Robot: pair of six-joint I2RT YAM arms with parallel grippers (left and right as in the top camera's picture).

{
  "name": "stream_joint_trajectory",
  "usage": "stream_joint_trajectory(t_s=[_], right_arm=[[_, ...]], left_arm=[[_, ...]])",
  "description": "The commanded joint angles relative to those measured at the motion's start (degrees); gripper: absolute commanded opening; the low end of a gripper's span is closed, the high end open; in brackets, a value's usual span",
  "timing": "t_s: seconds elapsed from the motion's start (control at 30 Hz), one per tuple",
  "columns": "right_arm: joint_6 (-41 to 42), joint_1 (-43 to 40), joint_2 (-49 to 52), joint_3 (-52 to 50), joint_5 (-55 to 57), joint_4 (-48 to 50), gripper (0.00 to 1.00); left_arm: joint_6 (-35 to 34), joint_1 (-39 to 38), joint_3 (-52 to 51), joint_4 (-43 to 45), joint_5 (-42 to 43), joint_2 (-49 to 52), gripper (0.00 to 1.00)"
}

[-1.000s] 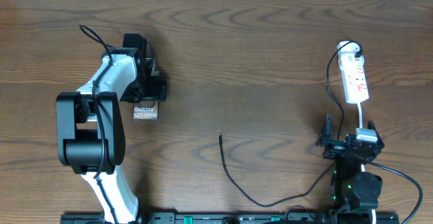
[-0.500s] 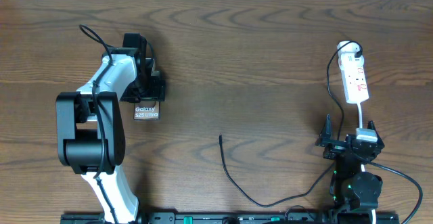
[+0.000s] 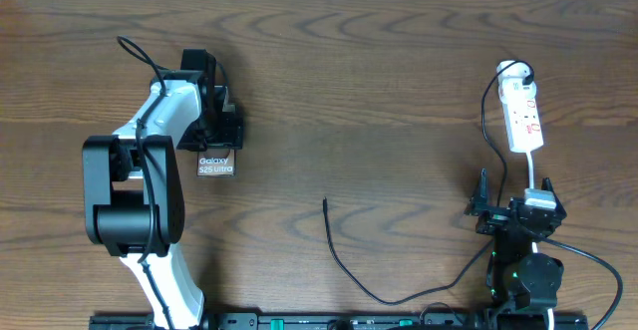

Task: Plug charger to phone and switch on socket
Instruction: 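Close the left gripper on the Galaxy box's sides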

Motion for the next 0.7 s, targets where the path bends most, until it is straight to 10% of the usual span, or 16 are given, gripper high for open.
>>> stream_joint_trajectory(t_s=[0.0, 0.67], right_arm=[[-0.46, 0.39, -0.31, -0.07, 0.02, -0.26, 0.99], [-0.46, 0.39, -0.31, -0.07, 0.02, -0.26, 0.99]], left_arm=[[0.37, -0.02, -0.66, -0.31, -1.11, 1.09, 0.82], [0.35, -0.02, -0.66, -0.28, -1.11, 1.09, 0.70]])
